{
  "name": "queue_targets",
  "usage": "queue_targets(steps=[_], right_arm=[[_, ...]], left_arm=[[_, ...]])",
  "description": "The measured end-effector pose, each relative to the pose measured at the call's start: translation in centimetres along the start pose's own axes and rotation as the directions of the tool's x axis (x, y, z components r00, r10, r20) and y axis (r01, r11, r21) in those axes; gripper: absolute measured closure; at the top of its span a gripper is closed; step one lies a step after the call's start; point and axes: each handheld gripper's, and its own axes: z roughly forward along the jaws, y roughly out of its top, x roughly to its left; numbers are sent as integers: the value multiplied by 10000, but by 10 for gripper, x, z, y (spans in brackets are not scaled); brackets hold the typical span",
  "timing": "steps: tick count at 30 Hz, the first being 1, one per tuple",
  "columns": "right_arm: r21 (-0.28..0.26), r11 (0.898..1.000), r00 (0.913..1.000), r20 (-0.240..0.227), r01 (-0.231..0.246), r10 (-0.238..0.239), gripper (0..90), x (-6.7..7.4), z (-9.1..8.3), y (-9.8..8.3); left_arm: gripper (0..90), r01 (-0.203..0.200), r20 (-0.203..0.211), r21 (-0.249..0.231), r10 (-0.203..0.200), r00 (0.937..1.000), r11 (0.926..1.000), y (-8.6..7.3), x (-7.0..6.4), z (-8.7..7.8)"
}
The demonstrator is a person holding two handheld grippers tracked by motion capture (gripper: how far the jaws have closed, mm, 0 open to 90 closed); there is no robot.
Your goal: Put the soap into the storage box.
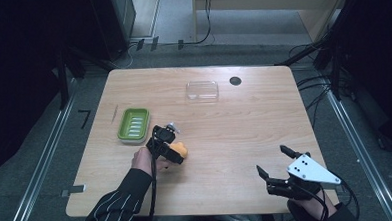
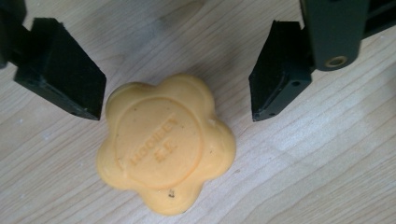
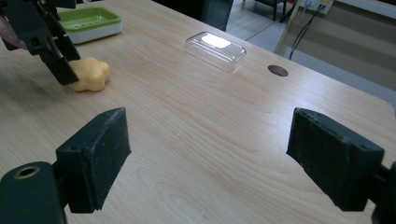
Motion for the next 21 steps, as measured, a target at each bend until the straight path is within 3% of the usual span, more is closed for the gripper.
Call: queue_targets(steps=[7,11,16,18,21], right_arm=[[3,10000,10000,-33,48,-48,134,0,1,0],[-37,10000,10000,0,-2,2,134,0,0,0],[-13,10000,10000,-21,37,-37,134,0,1,0],[-13,10000,10000,-10,2,-2,135,0,1,0],[-37,10000,10000,-25,29,-29,134,0,0,0]], left_arm=[[174,33,96,-315,-30,9999,9995,1,-3,-2],[175,-75,67,-47,75,9999,10000,4,-5,5],[268,-251,-169,183,254,9995,9995,4,-5,7],[308,-200,86,201,199,9998,9996,3,-3,7],[382,-329,148,369,324,9994,9988,2,-2,6]])
